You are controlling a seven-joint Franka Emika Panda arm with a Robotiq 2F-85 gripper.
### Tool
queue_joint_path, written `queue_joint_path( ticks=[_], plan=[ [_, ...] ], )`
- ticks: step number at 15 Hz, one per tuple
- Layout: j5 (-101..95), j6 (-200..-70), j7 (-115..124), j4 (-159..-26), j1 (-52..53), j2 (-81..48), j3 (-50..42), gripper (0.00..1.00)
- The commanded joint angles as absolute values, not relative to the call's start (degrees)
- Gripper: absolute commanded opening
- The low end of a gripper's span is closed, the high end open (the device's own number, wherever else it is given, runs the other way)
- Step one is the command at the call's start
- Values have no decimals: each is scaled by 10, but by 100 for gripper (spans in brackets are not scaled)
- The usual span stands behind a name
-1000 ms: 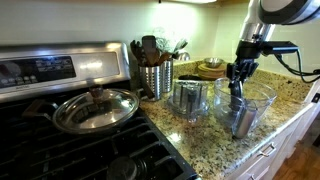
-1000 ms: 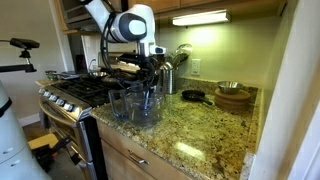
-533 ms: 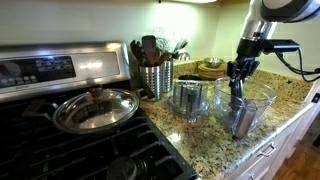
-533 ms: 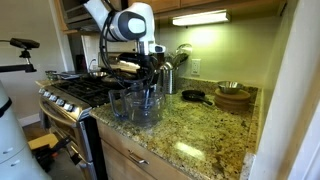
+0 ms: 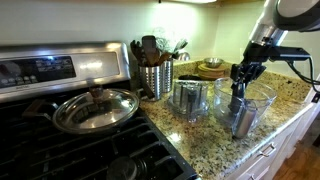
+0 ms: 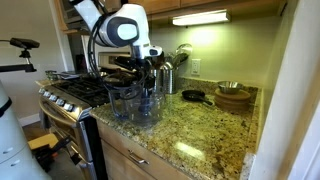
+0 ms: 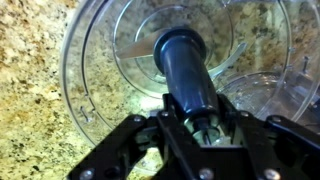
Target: Put the blade in the food processor
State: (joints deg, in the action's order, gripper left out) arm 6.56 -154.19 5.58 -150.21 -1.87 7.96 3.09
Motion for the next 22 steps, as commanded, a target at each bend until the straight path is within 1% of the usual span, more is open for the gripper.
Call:
queue_joint_path(
  ticks=[1, 6, 11, 13, 14, 15, 16, 17, 18, 19, 20, 21, 22],
  plan=[
    [115, -1631, 41, -1558, 1, 103, 15, 20],
    [133, -1673, 36, -1584, 11, 116, 11, 20],
    [88, -1706, 67, -1629, -1, 161, 31, 20],
    [67, -1701, 70, -1593, -7, 142, 39, 20],
    [56, -1701, 77, -1593, -11, 147, 43, 41],
    [52, -1702, 77, -1590, -9, 150, 43, 70],
    [52, -1708, 77, -1615, -5, 172, 43, 71],
    [52, -1710, 76, -1622, -4, 181, 44, 75],
    [46, -1698, 79, -1589, -9, 160, 47, 82],
    [41, -1697, 80, -1590, -12, 163, 51, 88],
    [41, -1699, 78, -1598, -9, 172, 50, 88],
    [41, -1702, 79, -1612, -8, 182, 50, 94],
    [37, -1697, 82, -1599, -13, 173, 53, 97]
  ],
)
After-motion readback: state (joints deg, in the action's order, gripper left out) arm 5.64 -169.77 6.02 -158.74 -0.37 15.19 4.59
